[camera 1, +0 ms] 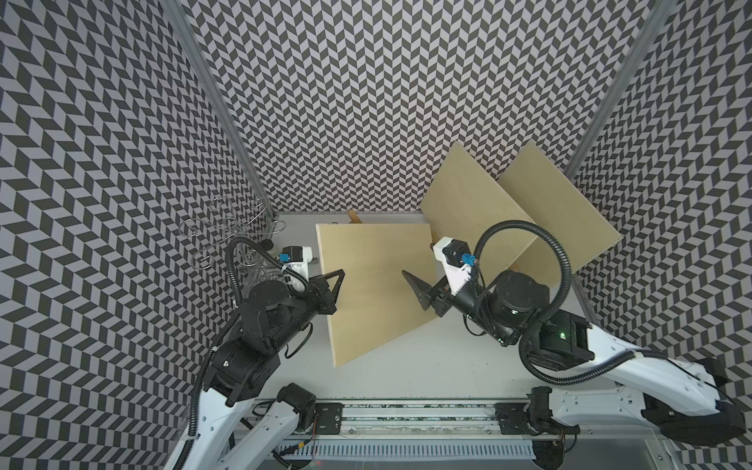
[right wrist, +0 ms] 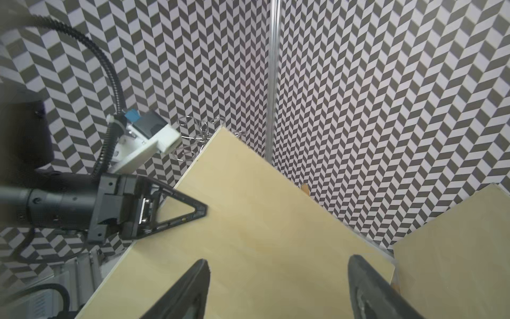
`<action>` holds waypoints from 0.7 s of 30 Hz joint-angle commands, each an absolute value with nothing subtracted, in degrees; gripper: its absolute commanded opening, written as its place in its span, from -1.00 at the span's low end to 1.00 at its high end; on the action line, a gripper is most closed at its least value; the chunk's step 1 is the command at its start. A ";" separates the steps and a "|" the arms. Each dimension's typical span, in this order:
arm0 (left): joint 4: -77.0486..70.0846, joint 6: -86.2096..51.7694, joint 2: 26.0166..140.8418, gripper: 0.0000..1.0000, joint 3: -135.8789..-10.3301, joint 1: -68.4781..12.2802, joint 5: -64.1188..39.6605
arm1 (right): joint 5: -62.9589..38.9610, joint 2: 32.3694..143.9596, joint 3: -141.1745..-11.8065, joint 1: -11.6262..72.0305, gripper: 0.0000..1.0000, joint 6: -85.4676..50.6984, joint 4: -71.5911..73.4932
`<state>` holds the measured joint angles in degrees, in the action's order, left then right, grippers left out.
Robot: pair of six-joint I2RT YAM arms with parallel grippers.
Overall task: Assemble the easel
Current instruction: Place the drawing board on the easel.
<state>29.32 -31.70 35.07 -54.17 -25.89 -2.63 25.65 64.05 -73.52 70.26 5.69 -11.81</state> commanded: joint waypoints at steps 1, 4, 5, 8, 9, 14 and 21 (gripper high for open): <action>7.82 -22.80 32.03 -1.00 -51.36 -25.70 4.15 | 24.54 62.97 -74.17 69.37 0.56 4.71 -9.49; 1.90 -18.95 31.98 -1.00 -48.56 -25.67 3.43 | 24.03 62.67 -73.68 68.50 0.57 3.88 -9.47; 0.36 -18.46 32.23 -1.00 -48.14 -25.71 2.68 | 23.75 62.58 -73.55 68.30 0.57 3.62 -9.57; -4.03 -16.71 32.96 -1.00 -47.46 -25.70 -0.43 | 23.82 62.39 -73.22 67.96 0.57 2.83 -10.43; -5.73 -16.29 32.96 -1.00 -46.93 -25.67 -1.32 | 23.61 62.21 -72.89 67.86 0.57 2.49 -10.46; -13.32 -14.52 33.78 -1.00 -45.06 -25.67 -2.89 | 22.35 61.61 -71.38 67.59 0.57 0.12 -11.02; -25.30 -12.88 34.39 -1.00 -41.58 -25.66 -0.80 | 20.86 62.71 -71.27 67.46 0.58 -1.39 -12.74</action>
<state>-0.21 -14.20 37.01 -40.21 -25.85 -2.15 22.17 62.76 -71.37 67.70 0.32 -13.41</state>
